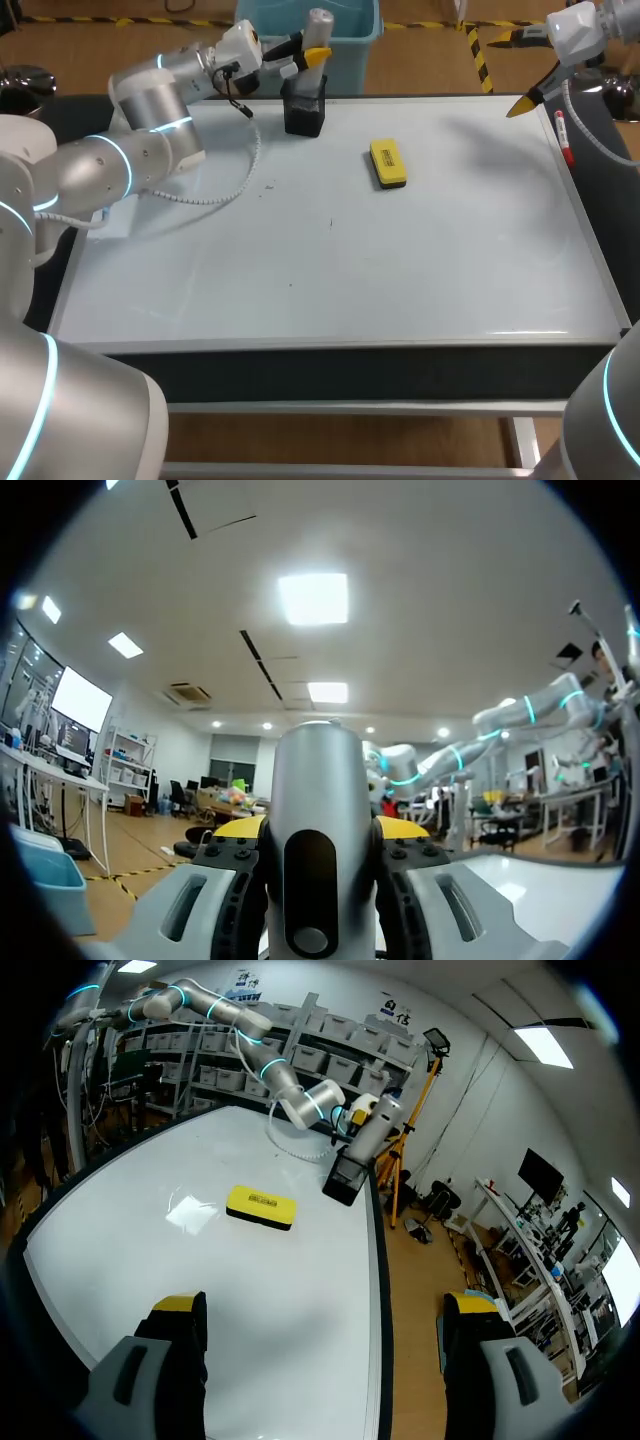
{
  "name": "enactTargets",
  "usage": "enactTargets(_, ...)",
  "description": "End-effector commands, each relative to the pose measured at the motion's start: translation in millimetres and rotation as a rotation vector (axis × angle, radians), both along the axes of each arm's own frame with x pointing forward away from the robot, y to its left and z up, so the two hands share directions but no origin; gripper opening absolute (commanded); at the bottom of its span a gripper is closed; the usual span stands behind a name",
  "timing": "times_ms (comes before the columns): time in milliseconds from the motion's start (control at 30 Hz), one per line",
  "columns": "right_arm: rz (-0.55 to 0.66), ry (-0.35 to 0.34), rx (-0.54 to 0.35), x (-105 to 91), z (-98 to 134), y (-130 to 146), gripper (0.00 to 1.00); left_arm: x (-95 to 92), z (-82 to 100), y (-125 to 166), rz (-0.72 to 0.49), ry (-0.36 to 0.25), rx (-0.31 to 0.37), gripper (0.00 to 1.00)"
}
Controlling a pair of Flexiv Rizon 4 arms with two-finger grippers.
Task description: Pick up the inspection probe, press it on each red-marked spot on the whiteboard one by one, put down the probe, pick up the eraser, and wipe off all the red marks.
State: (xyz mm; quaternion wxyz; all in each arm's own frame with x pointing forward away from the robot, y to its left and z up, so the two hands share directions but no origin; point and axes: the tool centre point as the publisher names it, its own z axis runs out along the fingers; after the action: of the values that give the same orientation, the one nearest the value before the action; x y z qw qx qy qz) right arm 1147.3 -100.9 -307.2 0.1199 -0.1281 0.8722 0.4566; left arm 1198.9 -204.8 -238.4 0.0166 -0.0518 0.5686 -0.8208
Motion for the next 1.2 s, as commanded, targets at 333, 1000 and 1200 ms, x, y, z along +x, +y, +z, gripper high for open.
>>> enactTargets(333,0.002,0.001,-0.005,0.1,1,0,1.00,14.4,-25.0,-4,-0.576,-0.189,-0.026,0.00)
enactTargets(1000,0.002,0.001,-0.005,0.1,1,0,1.00,13.8,-16.1,-2,-0.581,-0.171,0.023,1.00)
enactTargets(1200,0.002,0.001,-0.005,0.1,1,0,1.00,8.9,-10.8,-1,-0.578,-0.161,0.055,1.00)
